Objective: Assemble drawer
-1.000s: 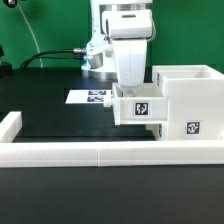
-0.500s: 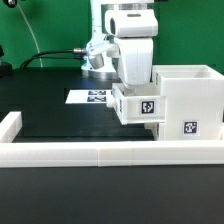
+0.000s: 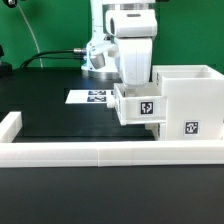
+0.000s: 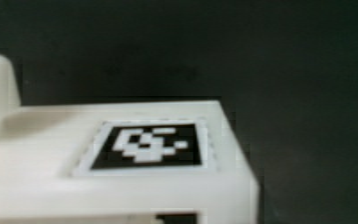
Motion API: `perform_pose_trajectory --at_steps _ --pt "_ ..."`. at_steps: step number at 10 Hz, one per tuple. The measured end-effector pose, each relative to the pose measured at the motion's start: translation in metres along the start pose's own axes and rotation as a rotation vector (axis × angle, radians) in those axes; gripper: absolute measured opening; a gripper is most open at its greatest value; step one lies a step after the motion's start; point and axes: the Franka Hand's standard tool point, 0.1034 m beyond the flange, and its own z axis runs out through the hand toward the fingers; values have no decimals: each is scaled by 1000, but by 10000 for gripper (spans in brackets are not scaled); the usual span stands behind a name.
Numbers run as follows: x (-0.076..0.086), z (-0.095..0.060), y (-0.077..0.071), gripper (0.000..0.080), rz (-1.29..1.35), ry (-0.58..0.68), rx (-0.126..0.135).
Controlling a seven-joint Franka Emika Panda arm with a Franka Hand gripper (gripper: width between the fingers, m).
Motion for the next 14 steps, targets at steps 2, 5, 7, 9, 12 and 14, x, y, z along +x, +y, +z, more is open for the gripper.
perform_pose_trajectory --at_steps 2,5,7,9,12,14 --pt "4 0 0 43 39 0 1" --pt "7 1 -1 44 60 1 1" --pt "6 1 -1 44 61 1 2" --pt "5 -2 -1 213 61 -3 3" --pt "2 -26 4 533 59 -22 0" --pt "-4 -45 7 642 62 -41 7"
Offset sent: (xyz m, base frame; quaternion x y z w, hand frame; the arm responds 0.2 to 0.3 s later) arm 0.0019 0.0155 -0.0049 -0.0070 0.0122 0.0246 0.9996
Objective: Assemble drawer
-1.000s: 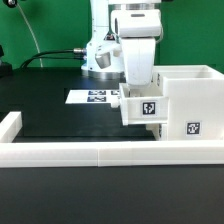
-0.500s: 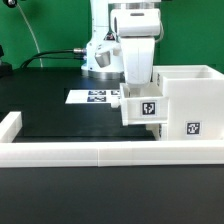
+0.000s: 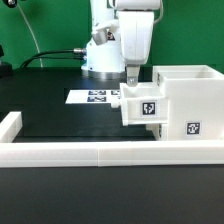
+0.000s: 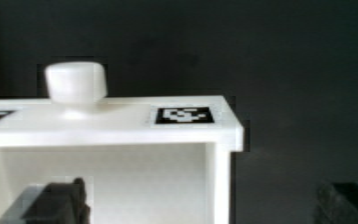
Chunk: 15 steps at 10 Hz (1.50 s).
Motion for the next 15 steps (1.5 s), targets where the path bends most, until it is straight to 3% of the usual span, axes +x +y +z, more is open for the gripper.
perform_pose_trajectory --at_steps 1,3,5,9,10,11,12,15 --pt "-5 -8 2 642 -3 -9 4" --pt "-32 -19 5 648 -51 -25 7" --pt "-58 -16 3 649 -87 -12 15" --pt "-75 8 1 649 -99 121 45" --pt "-76 18 3 649 -96 181 69" --pt "-70 26 7 649 -71 193 75" --pt "-57 35 9 649 -58 204 88" --pt "-32 42 9 649 33 215 114"
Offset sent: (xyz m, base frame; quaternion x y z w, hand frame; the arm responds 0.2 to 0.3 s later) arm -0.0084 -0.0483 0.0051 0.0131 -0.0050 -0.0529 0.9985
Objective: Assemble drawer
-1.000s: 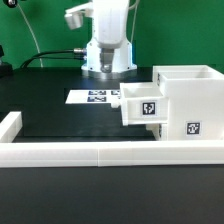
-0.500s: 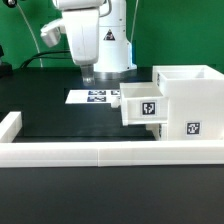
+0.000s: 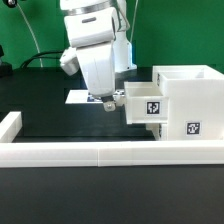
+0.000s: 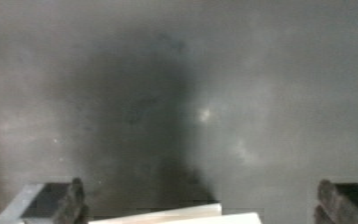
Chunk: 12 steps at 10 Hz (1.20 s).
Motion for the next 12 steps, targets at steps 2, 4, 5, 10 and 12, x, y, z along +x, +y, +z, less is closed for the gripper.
perform_pose_trajectory --at_steps 2,4,5,10,12 --pt "17 2 0 649 57 2 3" --pt "38 4 0 649 91 6 8" --pt "44 6 -1 649 106 8 10" --pt "50 8 -1 649 117 9 14" --pt "50 8 -1 649 118 9 14"
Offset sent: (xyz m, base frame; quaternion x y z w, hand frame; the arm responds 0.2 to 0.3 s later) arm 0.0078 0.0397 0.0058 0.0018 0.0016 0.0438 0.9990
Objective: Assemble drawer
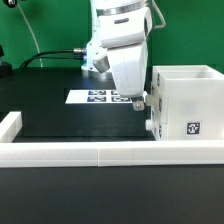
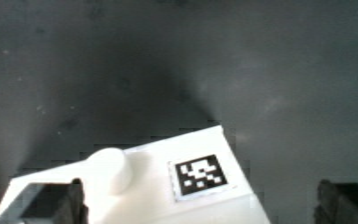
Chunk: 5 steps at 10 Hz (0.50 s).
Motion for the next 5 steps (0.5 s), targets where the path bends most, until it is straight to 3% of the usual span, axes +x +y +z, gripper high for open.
perform_pose_trajectory --at_steps 5 --pt "-1 0 0 649 1 0 0"
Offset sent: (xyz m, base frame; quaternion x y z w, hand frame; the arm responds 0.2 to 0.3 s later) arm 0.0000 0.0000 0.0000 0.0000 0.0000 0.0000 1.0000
